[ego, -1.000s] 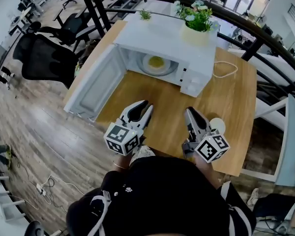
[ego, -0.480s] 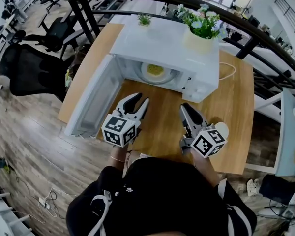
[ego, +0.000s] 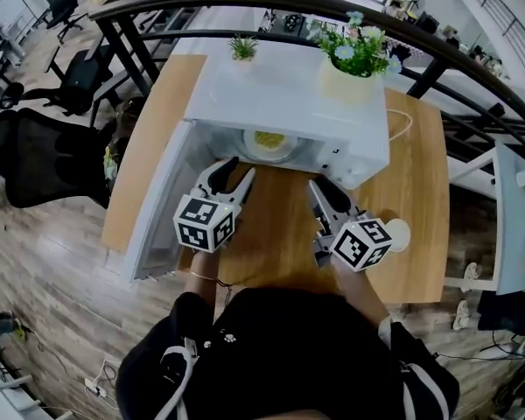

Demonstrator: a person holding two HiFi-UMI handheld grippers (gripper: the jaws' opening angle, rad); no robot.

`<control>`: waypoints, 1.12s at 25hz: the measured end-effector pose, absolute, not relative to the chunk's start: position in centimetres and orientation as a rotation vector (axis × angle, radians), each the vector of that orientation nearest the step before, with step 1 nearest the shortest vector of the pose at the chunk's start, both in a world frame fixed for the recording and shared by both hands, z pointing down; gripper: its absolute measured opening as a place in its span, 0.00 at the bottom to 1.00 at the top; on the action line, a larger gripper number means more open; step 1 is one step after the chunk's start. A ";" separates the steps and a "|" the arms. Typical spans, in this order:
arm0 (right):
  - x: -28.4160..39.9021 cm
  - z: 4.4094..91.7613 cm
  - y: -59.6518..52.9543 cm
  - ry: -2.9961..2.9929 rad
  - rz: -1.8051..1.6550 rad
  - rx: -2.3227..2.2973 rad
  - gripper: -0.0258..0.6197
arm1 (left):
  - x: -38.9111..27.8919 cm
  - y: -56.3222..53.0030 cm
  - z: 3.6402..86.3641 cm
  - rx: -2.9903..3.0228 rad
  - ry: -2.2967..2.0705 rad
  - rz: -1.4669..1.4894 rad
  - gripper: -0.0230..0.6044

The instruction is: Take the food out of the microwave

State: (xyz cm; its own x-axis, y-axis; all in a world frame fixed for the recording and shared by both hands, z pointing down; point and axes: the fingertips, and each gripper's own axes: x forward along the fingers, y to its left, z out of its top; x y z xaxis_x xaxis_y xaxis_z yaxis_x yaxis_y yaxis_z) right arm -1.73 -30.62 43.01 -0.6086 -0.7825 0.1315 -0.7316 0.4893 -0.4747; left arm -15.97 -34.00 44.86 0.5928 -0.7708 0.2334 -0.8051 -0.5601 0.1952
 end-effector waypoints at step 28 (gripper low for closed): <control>-5.9 54.7 -41.3 2.532 -1.034 -1.708 0.41 | -16.9 -43.8 56.2 2.327 -1.236 0.356 0.36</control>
State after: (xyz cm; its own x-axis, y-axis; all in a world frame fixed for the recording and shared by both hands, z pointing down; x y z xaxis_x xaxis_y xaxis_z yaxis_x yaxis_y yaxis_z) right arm -5.86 -41.28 54.65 -0.4364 -0.8040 0.4040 -0.8570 0.2347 -0.4587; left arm -16.87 -43.77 56.17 0.5584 -0.7053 0.4367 -0.8295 -0.4781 0.2886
